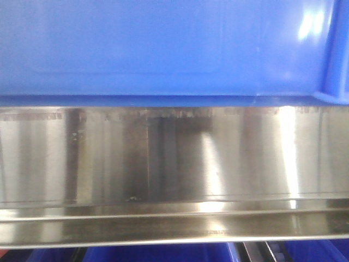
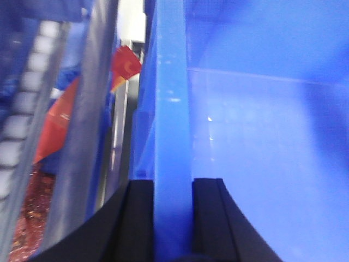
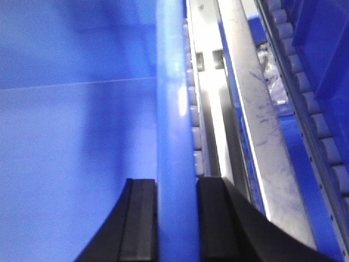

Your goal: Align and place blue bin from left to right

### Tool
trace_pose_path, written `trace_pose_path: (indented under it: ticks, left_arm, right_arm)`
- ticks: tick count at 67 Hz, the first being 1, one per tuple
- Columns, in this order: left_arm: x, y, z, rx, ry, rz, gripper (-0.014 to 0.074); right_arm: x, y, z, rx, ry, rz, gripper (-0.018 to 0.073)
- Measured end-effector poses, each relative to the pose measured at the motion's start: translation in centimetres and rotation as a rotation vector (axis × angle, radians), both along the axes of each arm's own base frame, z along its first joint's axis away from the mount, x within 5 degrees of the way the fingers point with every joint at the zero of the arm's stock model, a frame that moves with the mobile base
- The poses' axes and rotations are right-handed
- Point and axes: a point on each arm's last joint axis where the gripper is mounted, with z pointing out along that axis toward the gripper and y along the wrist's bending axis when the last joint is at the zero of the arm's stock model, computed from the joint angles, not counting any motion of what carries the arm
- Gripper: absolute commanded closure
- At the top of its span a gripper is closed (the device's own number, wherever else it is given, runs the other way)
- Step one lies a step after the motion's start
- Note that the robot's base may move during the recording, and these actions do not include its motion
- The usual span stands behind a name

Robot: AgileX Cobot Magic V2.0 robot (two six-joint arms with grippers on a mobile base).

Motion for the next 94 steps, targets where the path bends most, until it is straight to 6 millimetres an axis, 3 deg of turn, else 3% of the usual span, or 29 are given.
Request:
trace_pose_path:
  ticks: [13, 28, 43, 94]
  left_arm:
    - [1.7, -0.5, -1.0, 0.002, -0.008, -0.009, 0.0707]
    - [3.5, -0.6, -2.0, 0.016, 0.018, 0.009, 0.0707]
    - [4.8, -0.3, -2.3, 0.019, 0.027, 0.023, 0.0707]
    - [4.9, -0.2, -2.5, 0.012, 0.040, 0.027, 0.0704]
  right_arm:
    - [2.2, 0.6, 0.6, -0.020, -0.004, 0.003, 0.0637]
    - [4.4, 1.6, -1.3, -0.049, 0.049, 0.000, 0.0637]
    - [4.6, 2.0, -1.4, -0.035, 0.048, 0.008, 0.0637]
    - [5.3, 2.3, -1.9, -0.044, 0.033, 0.009, 0.0637]
